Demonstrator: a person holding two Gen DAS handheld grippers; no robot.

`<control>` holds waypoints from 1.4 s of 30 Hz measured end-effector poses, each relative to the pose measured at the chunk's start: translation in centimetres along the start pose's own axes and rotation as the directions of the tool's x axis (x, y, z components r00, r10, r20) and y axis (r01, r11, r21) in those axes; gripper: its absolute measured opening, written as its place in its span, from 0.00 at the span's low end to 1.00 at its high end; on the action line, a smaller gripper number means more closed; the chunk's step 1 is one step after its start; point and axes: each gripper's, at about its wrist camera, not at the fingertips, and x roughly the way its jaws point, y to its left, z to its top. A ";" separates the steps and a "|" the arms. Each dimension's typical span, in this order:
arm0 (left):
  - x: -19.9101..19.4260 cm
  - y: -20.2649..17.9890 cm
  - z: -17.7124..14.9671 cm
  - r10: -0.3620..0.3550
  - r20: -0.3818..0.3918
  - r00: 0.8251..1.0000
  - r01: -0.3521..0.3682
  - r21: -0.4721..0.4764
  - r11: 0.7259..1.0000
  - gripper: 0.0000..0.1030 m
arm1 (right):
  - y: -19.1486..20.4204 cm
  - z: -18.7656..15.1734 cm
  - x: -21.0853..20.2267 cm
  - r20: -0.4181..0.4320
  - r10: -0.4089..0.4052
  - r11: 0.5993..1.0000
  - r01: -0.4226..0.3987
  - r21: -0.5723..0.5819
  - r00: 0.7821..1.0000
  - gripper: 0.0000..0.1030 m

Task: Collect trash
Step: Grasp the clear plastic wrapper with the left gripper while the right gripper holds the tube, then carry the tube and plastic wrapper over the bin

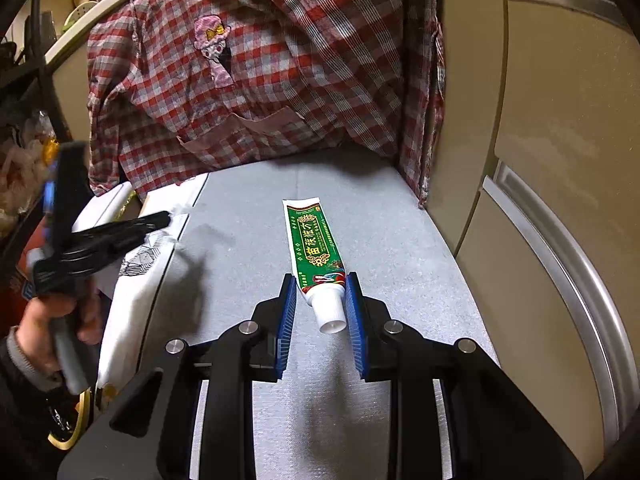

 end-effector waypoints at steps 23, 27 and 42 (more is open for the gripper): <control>-25.4 0.4 -8.1 0.158 0.098 0.982 -0.151 -0.082 0.985 0.00 | 9.8 -5.2 -11.1 0.019 0.218 0.973 -0.216 -0.084 0.976 0.25; -28.3 1.9 -9.9 0.200 0.104 0.974 -0.189 -0.114 0.975 0.00 | 12.4 -6.5 -12.8 0.006 0.254 0.961 -0.252 -0.113 0.967 0.25; -35.3 9.0 -15.6 0.346 0.111 0.932 -0.311 -0.250 0.917 0.00 | 22.9 -9.1 -16.0 -0.056 0.369 0.886 -0.370 -0.278 0.928 0.25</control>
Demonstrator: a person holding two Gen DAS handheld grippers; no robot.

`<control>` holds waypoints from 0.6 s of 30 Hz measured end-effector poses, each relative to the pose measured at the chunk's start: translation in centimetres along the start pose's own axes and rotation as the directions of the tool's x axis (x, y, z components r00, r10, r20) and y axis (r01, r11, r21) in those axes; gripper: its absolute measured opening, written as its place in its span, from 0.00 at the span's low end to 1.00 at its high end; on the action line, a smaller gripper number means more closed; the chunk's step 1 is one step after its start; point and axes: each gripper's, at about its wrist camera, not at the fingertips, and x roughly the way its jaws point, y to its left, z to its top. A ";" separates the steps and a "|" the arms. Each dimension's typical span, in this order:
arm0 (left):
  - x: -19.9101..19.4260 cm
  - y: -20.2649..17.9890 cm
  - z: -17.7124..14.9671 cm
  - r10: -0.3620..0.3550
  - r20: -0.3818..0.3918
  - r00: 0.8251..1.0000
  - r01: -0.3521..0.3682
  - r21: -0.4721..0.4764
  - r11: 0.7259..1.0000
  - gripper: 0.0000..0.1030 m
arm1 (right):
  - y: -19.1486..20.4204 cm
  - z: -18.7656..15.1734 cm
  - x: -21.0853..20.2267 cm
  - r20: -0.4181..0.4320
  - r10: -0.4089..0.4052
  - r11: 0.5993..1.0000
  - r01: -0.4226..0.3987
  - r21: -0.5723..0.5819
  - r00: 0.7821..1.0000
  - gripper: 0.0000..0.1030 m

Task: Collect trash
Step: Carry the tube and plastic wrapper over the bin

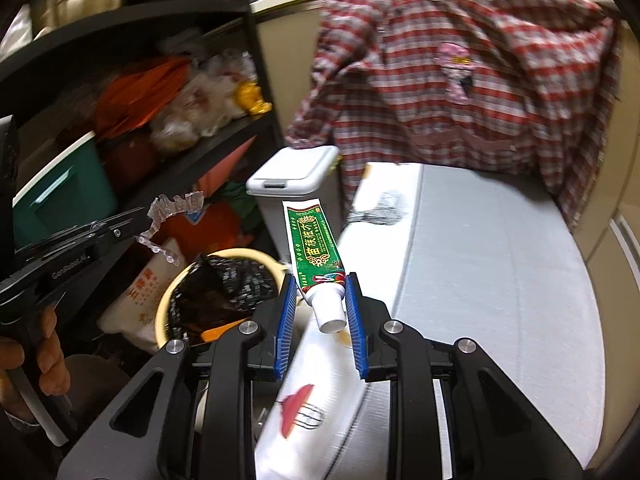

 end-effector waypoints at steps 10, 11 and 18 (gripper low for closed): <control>0.4 5.7 -1.4 0.085 -0.024 0.996 -0.086 -0.079 0.993 0.00 | 5.6 0.2 3.3 -0.055 0.053 0.995 -0.057 -0.077 0.997 0.25; 0.6 6.2 -1.4 0.091 -0.028 0.995 -0.093 -0.086 0.992 0.00 | 6.0 0.2 3.8 -0.063 0.056 0.995 -0.062 -0.082 0.996 0.25; 2.2 8.8 -2.2 0.128 -0.057 0.990 -0.134 -0.129 0.982 0.00 | 9.0 0.2 7.1 -0.112 0.073 0.989 -0.086 -0.117 0.991 0.25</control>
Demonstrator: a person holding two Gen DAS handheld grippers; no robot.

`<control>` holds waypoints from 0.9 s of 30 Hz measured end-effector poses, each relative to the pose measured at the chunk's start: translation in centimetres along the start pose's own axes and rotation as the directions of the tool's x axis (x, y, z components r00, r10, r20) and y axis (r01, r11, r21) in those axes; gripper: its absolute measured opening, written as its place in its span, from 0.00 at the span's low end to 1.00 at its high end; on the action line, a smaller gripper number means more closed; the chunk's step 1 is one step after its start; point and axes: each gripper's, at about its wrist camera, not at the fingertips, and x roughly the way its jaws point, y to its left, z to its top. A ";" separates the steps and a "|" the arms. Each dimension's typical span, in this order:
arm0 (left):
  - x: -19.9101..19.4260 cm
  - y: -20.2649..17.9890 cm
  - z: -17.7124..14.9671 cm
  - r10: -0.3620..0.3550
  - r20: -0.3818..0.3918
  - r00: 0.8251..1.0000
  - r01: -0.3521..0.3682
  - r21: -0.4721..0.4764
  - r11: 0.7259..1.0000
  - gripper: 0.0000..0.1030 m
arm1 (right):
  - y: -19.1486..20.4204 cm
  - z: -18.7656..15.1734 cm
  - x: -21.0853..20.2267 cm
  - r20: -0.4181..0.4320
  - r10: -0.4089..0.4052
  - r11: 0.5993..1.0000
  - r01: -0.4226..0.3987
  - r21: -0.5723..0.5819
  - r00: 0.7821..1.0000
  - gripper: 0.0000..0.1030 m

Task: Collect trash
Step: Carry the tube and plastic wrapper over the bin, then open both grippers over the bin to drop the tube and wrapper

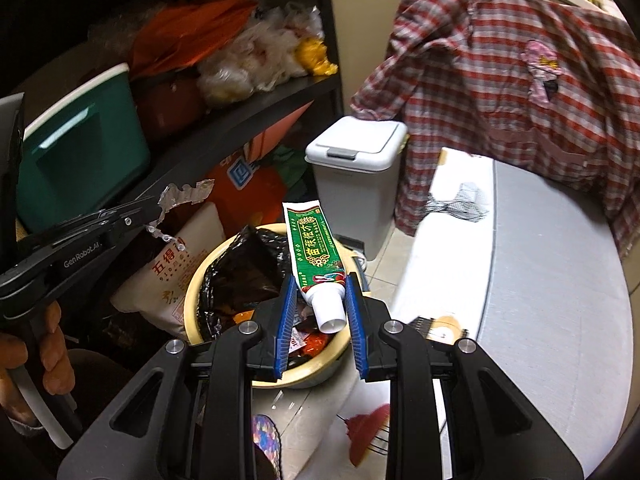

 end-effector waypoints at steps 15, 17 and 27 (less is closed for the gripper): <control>5.9 3.1 -0.5 0.040 -0.092 0.995 -0.044 -0.045 0.998 0.00 | 3.3 1.0 7.2 -0.091 0.008 0.999 -0.011 -0.038 0.996 0.25; 6.3 3.5 -0.5 0.051 -0.095 0.994 -0.056 -0.047 0.997 0.00 | 3.5 1.2 8.0 -0.099 0.004 0.999 -0.008 -0.039 0.995 0.25; 7.6 3.7 -1.1 0.161 -0.128 0.979 -0.164 -0.013 0.986 0.73 | 3.8 1.9 10.1 -0.106 0.002 0.999 -0.006 -0.037 0.994 0.53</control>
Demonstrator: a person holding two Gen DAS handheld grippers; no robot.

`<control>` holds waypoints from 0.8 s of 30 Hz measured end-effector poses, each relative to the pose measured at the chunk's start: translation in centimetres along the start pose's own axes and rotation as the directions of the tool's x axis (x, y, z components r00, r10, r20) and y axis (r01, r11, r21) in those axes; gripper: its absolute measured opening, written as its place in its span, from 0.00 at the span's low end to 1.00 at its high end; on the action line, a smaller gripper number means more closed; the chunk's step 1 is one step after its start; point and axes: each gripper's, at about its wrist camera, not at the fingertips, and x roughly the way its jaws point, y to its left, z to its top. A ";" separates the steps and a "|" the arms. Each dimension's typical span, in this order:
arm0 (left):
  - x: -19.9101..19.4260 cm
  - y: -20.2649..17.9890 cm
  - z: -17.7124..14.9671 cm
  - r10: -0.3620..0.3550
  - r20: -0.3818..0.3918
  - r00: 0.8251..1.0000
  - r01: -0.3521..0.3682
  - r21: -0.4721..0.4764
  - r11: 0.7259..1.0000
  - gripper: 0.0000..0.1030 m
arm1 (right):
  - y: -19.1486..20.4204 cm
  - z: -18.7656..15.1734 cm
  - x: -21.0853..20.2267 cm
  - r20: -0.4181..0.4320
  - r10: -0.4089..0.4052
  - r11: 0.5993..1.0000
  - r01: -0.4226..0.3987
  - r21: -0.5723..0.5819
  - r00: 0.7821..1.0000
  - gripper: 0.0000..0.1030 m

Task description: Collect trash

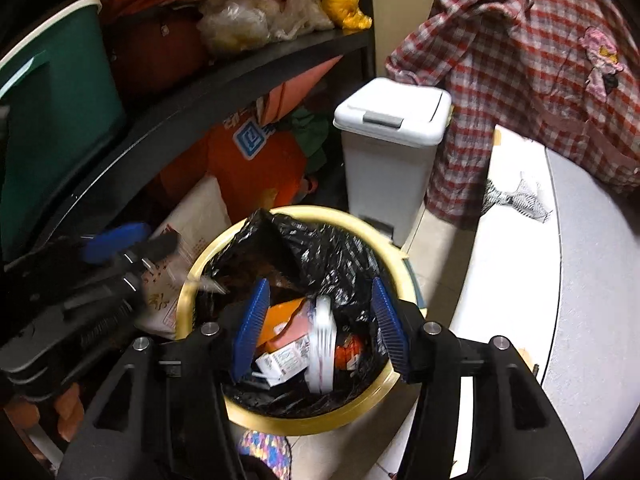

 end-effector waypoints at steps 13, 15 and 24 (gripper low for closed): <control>-3.1 -2.1 0.1 -0.012 0.076 0.997 0.010 0.021 1.000 0.85 | -2.0 -0.7 -4.5 0.069 -0.040 0.998 0.036 0.052 0.997 0.63; -4.2 -3.0 0.2 -0.023 0.102 0.994 0.020 0.033 0.999 0.85 | -2.5 -0.9 -6.2 0.102 -0.053 0.997 0.047 0.055 0.993 0.67; -12.3 -9.7 1.9 -0.136 0.333 0.933 0.106 0.106 0.989 0.93 | -7.6 -2.6 -18.3 0.381 -0.237 0.971 0.213 0.106 0.894 0.87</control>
